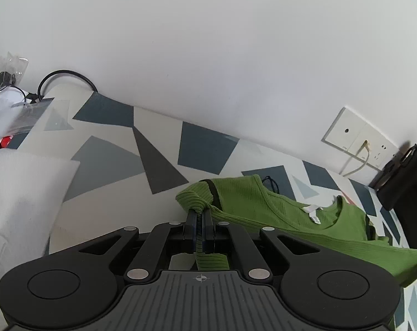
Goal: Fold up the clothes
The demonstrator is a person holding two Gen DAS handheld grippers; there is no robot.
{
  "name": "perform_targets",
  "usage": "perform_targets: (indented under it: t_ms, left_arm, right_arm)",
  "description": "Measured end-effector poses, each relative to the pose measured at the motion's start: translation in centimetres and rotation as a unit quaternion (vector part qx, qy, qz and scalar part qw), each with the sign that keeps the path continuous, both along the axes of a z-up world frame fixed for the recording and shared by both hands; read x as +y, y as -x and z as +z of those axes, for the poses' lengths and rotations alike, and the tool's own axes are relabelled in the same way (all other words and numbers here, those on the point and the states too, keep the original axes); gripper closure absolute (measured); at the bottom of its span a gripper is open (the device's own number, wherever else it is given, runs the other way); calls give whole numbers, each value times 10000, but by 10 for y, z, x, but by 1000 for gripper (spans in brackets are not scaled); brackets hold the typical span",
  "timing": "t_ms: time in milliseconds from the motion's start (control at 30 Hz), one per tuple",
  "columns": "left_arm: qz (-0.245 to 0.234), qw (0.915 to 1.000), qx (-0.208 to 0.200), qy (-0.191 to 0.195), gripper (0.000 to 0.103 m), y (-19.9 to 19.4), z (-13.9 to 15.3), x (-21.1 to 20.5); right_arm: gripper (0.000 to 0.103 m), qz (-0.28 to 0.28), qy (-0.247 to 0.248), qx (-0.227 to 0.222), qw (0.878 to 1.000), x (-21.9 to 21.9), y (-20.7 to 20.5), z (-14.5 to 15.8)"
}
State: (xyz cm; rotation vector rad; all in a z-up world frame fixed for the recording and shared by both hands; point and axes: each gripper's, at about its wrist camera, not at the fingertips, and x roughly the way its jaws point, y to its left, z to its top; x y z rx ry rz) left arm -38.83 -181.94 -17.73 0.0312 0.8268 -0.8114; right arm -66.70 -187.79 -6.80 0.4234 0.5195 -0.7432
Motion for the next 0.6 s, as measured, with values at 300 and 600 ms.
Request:
perform_targets:
  t_ms: [300,600]
  left_arm:
    - [61,10000,-33,10,100,0,-2,0]
    - [202,9998,-45,0,100,-2,-8,-5]
  right_arm:
    - [99,38,34,-115,9999,3,3,7]
    - [99,91,196,-174,9996,-3,-6,11]
